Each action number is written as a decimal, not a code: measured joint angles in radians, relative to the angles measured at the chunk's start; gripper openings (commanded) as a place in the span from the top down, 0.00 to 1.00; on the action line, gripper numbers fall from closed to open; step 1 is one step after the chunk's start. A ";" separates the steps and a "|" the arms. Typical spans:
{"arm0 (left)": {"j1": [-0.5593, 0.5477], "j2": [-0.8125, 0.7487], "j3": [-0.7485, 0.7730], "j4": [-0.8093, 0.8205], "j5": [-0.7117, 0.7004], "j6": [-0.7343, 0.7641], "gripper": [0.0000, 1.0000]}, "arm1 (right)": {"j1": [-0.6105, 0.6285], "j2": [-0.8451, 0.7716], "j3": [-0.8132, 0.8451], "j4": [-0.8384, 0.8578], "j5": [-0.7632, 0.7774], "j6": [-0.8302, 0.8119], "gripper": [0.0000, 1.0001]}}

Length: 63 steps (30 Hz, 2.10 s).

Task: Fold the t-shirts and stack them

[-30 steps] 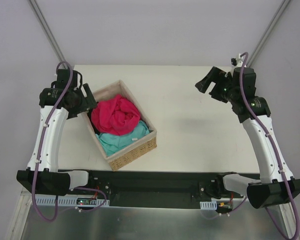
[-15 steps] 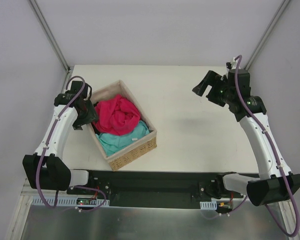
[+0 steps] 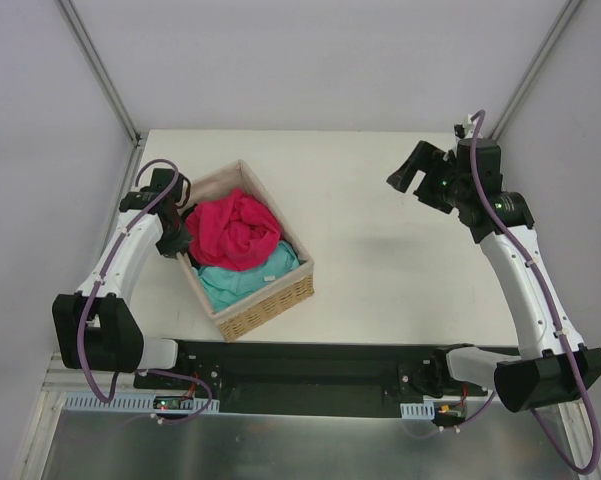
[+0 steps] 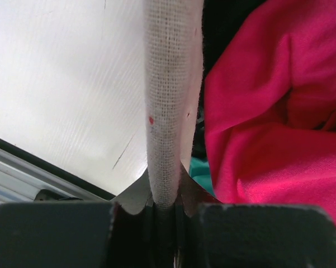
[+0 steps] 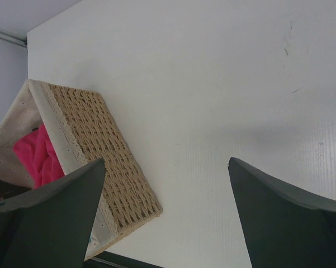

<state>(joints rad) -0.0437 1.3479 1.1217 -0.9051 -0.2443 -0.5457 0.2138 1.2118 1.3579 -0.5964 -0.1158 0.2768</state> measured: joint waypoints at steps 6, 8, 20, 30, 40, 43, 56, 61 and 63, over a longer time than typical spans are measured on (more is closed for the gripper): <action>0.000 0.009 0.013 -0.002 -0.006 -0.002 1.00 | 0.000 -0.001 0.000 0.000 0.007 0.003 0.04; 0.006 0.027 0.032 -0.003 -0.007 0.002 1.00 | 0.000 -0.001 0.000 0.000 0.006 0.004 0.04; 0.186 0.088 0.091 0.002 0.001 -0.098 1.00 | 0.000 -0.006 0.000 0.000 0.007 0.007 0.04; 0.372 -0.090 -0.013 -0.003 -0.054 -0.330 1.00 | 0.000 -0.016 0.000 0.000 0.016 0.003 0.04; 0.615 -0.289 -0.140 -0.109 -0.100 -0.306 1.00 | 0.000 0.014 0.000 0.000 -0.009 -0.002 0.04; 0.626 -0.287 -0.140 -0.070 -0.051 -0.240 1.00 | 0.000 0.031 0.001 0.000 -0.023 -0.003 0.04; 0.619 -0.033 -0.015 0.219 0.290 0.256 1.00 | 0.000 0.035 0.002 0.000 -0.038 -0.009 0.04; 0.609 0.011 0.039 0.190 0.356 0.398 0.89 | 0.000 0.039 0.005 0.000 -0.042 -0.011 0.04; 0.593 0.040 0.087 0.166 0.365 0.439 0.72 | 0.000 0.048 0.016 0.002 -0.045 -0.015 0.04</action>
<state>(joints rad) 0.5495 1.3884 1.2087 -0.7391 0.1204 -0.1062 0.2138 1.2598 1.3739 -0.5949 -0.1604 0.2615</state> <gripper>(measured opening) 0.093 0.960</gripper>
